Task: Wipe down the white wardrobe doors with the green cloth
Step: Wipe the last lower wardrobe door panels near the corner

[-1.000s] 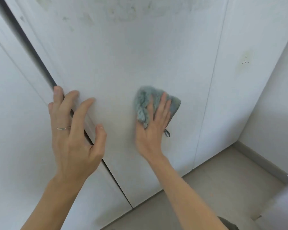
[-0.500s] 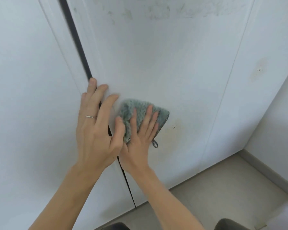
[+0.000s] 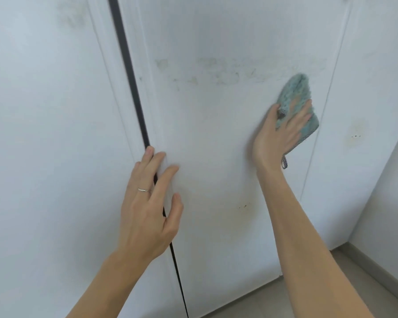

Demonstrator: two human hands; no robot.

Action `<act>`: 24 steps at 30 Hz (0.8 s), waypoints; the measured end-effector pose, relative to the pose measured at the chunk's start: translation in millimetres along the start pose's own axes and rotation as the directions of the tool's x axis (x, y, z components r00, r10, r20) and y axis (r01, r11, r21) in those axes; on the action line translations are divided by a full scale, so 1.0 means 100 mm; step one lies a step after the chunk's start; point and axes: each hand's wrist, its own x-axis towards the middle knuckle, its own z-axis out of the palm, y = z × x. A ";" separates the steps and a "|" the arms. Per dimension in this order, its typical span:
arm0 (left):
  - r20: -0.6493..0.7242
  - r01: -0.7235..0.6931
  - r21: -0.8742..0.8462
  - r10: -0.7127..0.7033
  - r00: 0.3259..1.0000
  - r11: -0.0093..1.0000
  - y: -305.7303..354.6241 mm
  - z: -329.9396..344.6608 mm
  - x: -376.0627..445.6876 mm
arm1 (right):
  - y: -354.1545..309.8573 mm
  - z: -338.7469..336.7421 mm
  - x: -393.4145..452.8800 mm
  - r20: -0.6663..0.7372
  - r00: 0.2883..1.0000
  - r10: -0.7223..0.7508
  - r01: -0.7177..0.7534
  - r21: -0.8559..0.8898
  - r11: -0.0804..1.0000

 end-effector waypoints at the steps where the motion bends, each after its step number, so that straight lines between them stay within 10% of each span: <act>1: -0.005 -0.003 0.007 0.003 1.000 1.000 -0.01 -0.03 0.02 | 0.02 0.07 -0.24 0.036 0.994 -0.107 0.108 -0.047 0.993; 6: -0.059 0.008 0.023 -0.006 0.998 1.000 0.01 -0.15 0.15 | 0.20 0.28 -1.36 0.465 0.716 -0.521 0.648 -0.164 0.744; 10: -0.092 -0.019 0.007 0.020 0.996 1.000 0.04 -0.31 0.37 | -0.04 0.32 -1.20 0.513 0.565 -0.647 0.793 -0.121 0.596; 24: -0.158 -0.100 0.027 0.103 0.982 0.995 0.08 -0.67 1.32 | -1.94 0.74 -0.06 0.341 0.480 -0.808 0.874 -0.269 0.406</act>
